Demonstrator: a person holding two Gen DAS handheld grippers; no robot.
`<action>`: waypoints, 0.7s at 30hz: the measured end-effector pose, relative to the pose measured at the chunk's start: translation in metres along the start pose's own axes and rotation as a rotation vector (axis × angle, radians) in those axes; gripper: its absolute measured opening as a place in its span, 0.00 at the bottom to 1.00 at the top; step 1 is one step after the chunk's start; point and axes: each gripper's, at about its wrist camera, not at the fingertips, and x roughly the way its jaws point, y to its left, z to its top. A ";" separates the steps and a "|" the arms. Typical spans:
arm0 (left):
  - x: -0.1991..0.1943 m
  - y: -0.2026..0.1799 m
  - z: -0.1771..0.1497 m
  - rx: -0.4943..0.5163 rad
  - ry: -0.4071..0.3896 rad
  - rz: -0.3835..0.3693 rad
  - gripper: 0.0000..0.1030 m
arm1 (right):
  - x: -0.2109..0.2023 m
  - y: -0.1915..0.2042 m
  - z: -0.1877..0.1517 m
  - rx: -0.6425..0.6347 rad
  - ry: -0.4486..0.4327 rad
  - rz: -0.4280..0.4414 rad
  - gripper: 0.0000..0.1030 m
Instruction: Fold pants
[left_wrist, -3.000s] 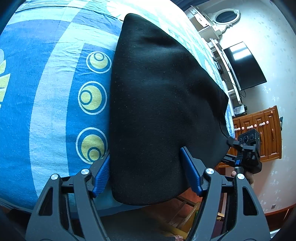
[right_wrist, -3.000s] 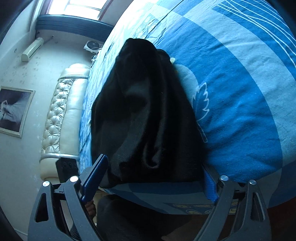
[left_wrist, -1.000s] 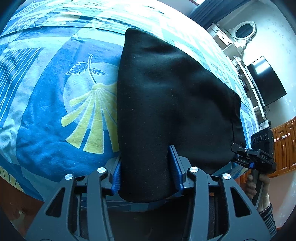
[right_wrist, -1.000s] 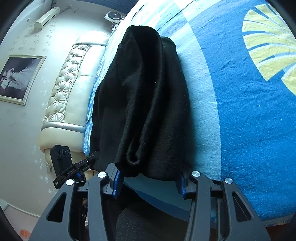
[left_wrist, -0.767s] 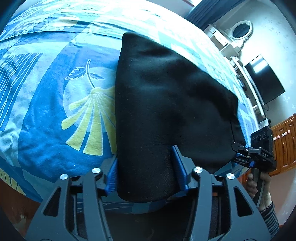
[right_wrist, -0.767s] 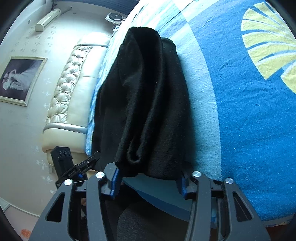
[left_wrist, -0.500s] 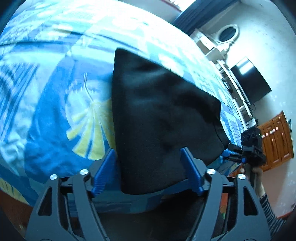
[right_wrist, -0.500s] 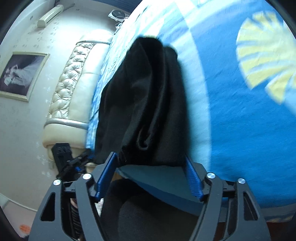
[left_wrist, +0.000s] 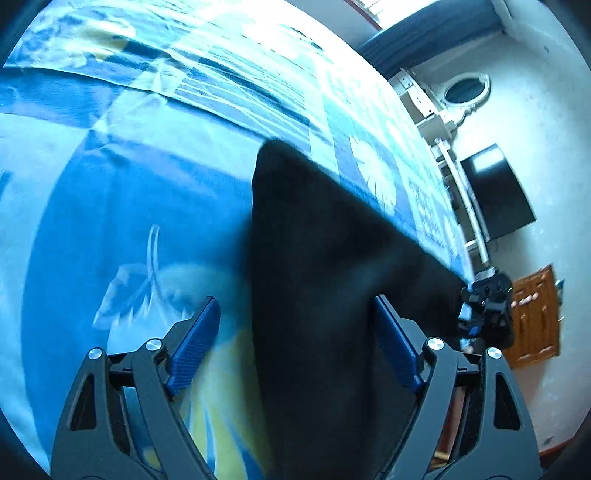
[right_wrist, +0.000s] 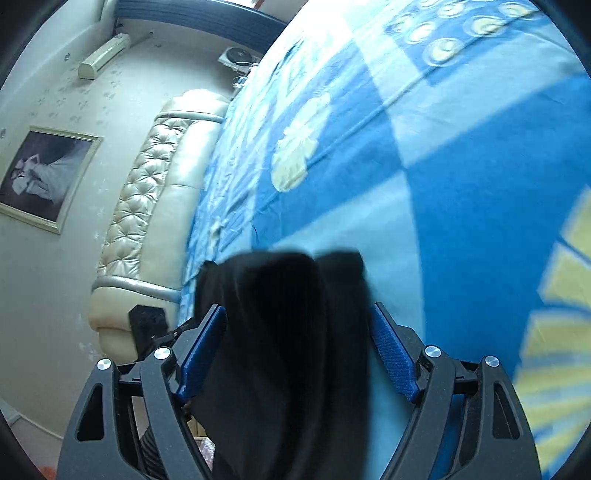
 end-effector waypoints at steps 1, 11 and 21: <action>0.002 0.002 0.004 -0.007 0.000 -0.015 0.81 | 0.001 -0.002 0.003 0.003 -0.004 0.006 0.76; 0.007 -0.011 0.008 0.069 -0.012 0.024 0.25 | 0.013 0.006 -0.001 -0.044 -0.004 -0.061 0.39; -0.003 -0.013 0.053 0.081 -0.064 0.114 0.21 | 0.027 0.032 0.034 -0.082 -0.065 -0.004 0.35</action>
